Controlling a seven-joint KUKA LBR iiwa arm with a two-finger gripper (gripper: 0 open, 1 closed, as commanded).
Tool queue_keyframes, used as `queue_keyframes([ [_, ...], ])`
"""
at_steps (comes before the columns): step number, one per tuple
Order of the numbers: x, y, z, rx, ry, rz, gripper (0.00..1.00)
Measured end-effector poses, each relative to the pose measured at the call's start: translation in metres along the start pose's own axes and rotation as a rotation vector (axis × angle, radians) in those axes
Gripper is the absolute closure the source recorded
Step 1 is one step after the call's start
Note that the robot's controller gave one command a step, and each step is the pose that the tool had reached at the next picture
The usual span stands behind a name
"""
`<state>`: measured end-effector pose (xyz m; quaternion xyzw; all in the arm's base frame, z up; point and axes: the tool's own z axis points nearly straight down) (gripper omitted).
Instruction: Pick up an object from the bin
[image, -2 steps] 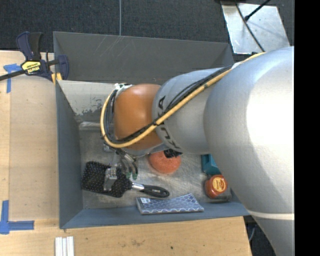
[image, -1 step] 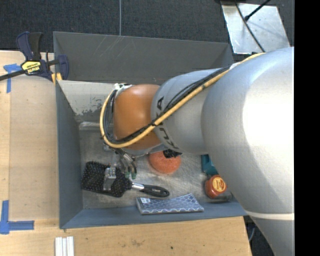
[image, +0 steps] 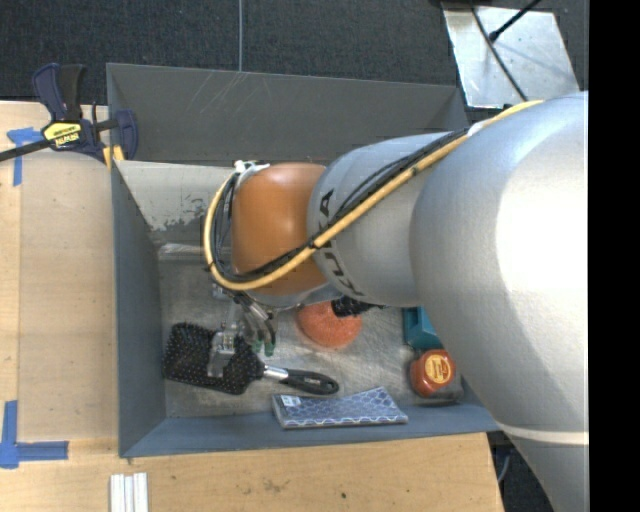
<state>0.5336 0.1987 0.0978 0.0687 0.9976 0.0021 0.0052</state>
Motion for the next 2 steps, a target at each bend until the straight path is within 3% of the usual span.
queue_keyframes([
  [1,0.001,0.004,0.016,0.001,-0.001,-0.021,0.00],
  [2,0.014,0.011,0.018,0.019,0.019,0.207,1.00],
])
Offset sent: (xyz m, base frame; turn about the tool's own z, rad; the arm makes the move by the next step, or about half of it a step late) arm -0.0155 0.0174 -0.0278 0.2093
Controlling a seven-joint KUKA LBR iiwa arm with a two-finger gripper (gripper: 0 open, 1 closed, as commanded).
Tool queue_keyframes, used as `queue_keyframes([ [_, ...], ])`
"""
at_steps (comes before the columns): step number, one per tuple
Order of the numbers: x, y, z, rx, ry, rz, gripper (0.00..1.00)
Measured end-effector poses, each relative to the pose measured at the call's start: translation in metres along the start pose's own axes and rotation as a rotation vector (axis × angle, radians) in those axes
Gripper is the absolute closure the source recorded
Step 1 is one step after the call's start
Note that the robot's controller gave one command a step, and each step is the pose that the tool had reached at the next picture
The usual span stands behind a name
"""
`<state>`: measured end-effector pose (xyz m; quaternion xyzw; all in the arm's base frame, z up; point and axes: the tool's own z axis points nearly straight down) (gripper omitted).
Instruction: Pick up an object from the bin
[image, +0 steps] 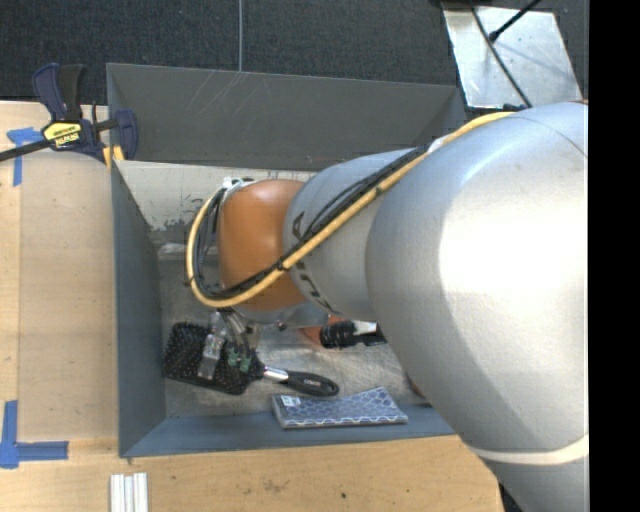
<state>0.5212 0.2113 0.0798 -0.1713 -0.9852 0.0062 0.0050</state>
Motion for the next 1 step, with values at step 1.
queue_keyframes([
  [1,0.0000,0.0000,0.0000,0.000,0.000,0.000,1.00],
])
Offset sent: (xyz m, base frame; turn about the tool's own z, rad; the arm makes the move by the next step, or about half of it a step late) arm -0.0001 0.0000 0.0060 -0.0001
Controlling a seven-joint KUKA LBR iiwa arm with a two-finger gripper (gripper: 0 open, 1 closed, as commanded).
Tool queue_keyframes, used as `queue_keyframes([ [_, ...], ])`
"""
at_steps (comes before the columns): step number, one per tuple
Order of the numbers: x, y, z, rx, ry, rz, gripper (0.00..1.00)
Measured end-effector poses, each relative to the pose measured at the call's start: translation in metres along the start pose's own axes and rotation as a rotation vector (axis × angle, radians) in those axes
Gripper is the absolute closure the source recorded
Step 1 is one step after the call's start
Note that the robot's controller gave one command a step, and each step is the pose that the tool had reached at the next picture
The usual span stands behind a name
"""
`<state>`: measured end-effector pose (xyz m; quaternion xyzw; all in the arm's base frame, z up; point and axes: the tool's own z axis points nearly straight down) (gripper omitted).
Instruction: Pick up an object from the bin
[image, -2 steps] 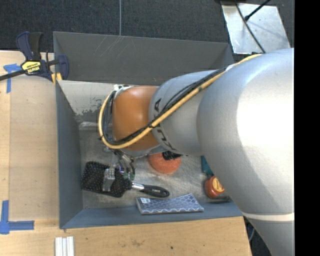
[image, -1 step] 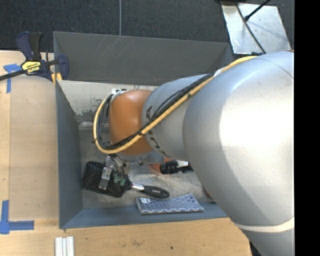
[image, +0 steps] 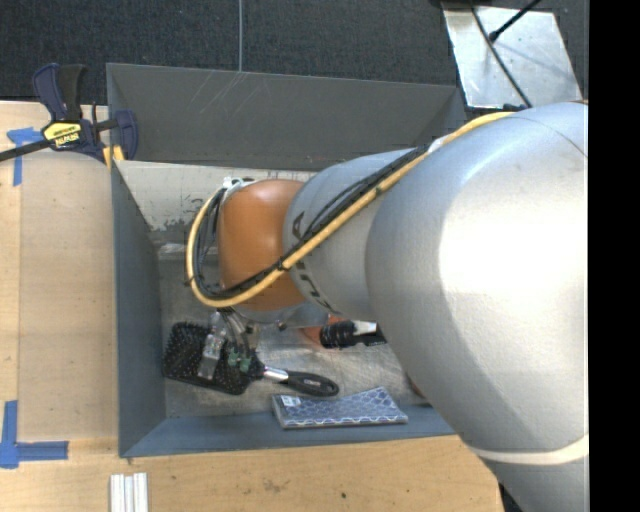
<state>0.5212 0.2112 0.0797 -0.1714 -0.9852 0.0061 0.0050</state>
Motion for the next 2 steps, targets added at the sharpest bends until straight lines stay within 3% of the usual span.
queue_keyframes([
  [2,0.0008,-0.0022,-0.0048,0.000,0.000,0.000,1.00],
])
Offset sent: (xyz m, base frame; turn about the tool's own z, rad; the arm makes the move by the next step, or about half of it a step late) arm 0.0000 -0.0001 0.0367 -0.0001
